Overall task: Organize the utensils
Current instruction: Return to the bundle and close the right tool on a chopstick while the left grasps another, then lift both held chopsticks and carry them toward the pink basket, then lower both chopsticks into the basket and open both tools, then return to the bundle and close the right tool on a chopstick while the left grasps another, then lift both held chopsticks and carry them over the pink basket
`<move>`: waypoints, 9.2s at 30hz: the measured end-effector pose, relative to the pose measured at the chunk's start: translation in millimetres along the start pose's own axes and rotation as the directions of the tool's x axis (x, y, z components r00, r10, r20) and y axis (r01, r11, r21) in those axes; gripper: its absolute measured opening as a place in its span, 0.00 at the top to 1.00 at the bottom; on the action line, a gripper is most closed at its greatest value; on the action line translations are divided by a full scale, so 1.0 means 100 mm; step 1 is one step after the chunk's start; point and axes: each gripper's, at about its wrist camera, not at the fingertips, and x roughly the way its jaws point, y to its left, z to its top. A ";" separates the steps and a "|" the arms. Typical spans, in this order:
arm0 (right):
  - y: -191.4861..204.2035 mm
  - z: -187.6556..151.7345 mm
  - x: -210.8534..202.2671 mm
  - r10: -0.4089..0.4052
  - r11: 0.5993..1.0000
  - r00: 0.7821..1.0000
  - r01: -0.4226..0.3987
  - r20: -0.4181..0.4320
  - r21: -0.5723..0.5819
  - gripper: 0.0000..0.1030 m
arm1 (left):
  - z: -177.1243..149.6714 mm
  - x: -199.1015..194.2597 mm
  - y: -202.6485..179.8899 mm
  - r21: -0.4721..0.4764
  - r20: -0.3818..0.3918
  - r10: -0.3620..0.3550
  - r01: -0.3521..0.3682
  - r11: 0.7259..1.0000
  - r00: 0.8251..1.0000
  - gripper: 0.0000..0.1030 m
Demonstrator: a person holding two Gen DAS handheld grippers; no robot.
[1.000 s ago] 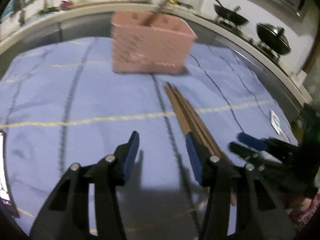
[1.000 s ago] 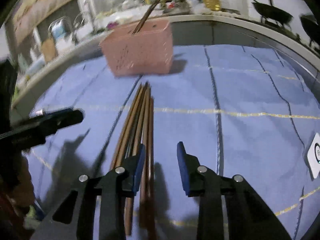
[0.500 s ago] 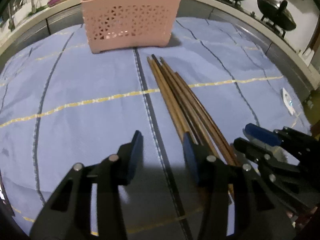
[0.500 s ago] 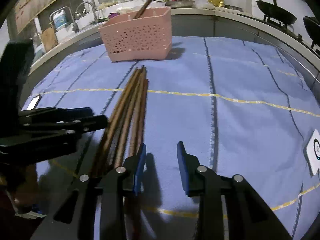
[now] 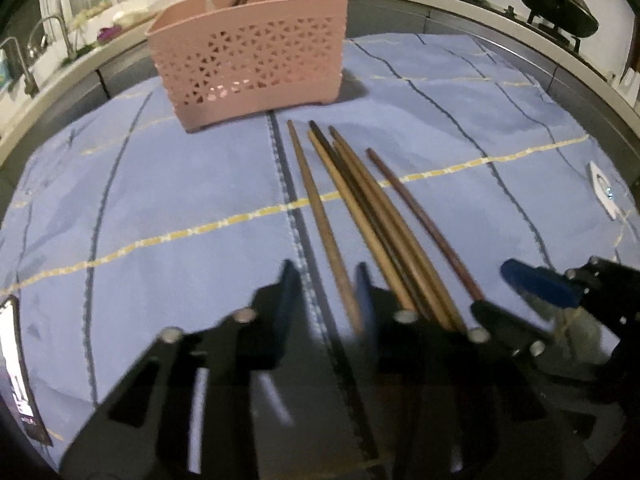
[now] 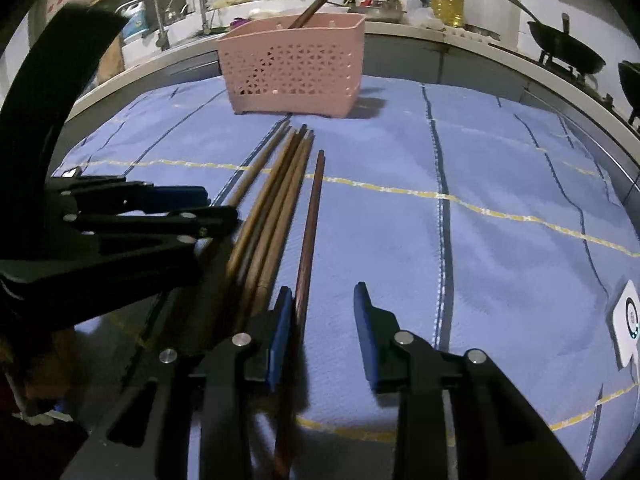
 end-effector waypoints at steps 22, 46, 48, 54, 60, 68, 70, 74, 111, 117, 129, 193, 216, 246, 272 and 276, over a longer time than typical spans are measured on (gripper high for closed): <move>-0.25 -0.08 -0.12 -0.003 0.999 0.999 0.005 -0.049 0.050 0.94 | -0.44 -0.30 0.66 0.004 -0.005 0.036 -0.036 0.999 0.999 0.83; -0.27 0.73 0.44 0.060 0.998 0.997 -0.058 -0.056 0.030 0.95 | 0.33 0.17 0.59 0.002 0.015 -0.060 0.060 0.998 0.998 0.96; -0.31 0.76 0.28 0.077 0.995 0.997 -0.077 0.000 0.062 0.95 | 0.34 0.08 0.69 -0.047 0.035 -0.104 0.105 0.993 0.994 0.96; -0.32 0.90 -0.39 0.106 0.989 0.967 -0.126 0.232 0.075 0.95 | 0.40 -0.46 0.96 -0.123 0.157 -0.169 0.189 0.974 0.973 0.96; -0.24 0.95 -0.79 0.119 0.987 0.918 -0.152 0.379 0.058 0.95 | 0.37 -0.99 0.98 -0.124 0.274 -0.189 0.230 0.965 0.943 0.96; -0.17 1.05 -1.20 0.133 0.982 0.867 -0.180 0.481 0.054 0.95 | 0.32 -1.38 0.99 -0.107 0.358 -0.197 0.249 0.963 0.913 0.96; -0.12 1.09 -1.27 0.138 0.982 0.855 -0.186 0.500 0.047 0.95 | 0.30 -1.44 0.99 -0.105 0.372 -0.199 0.254 0.962 0.907 0.96; -0.03 1.14 -1.39 0.156 0.979 0.832 -0.202 0.532 0.028 0.95 | 0.28 -1.51 1.02 -0.104 0.386 -0.194 0.252 0.962 0.902 0.96; 0.07 2.99 -1.11 0.185 0.976 0.762 -0.216 0.621 -0.025 0.95 | 2.32 -1.98 1.33 -0.103 0.588 0.003 0.071 0.992 0.809 0.96; -0.05 3.07 -0.60 0.181 0.975 0.798 -0.224 0.575 0.004 0.95 | 2.45 -1.39 1.33 -0.094 0.508 0.005 0.050 0.994 0.862 0.96; -0.16 2.84 -0.05 0.232 0.947 0.876 -0.303 0.423 0.108 0.68 | 2.27 -0.84 1.31 -0.149 0.386 0.043 0.017 0.989 0.922 0.55; -0.35 0.10 -0.12 0.070 0.978 0.995 -0.083 0.072 0.192 0.68 | 0.11 0.07 -0.01 -0.052 -0.031 -0.040 0.038 0.998 0.999 0.47; -0.05 0.18 0.10 0.040 0.997 0.998 -0.043 0.048 0.063 0.68 | -0.06 -0.06 0.33 -0.025 -0.015 0.024 -0.024 0.999 1.000 0.60; -0.24 0.66 0.44 0.069 0.996 0.997 -0.067 -0.040 0.053 0.93 | 0.33 0.20 0.75 -0.016 -0.047 -0.063 0.063 0.998 0.997 0.76; -0.08 1.02 -0.80 0.151 0.987 0.899 -0.156 0.410 -0.022 0.95 | 0.53 -1.23 0.84 -0.005 0.331 -0.164 0.176 0.984 0.929 0.95; -0.09 0.99 -0.86 0.126 0.990 0.887 -0.144 0.444 0.007 0.95 | 0.41 -1.32 0.95 -0.037 0.345 -0.174 0.199 0.979 0.922 0.95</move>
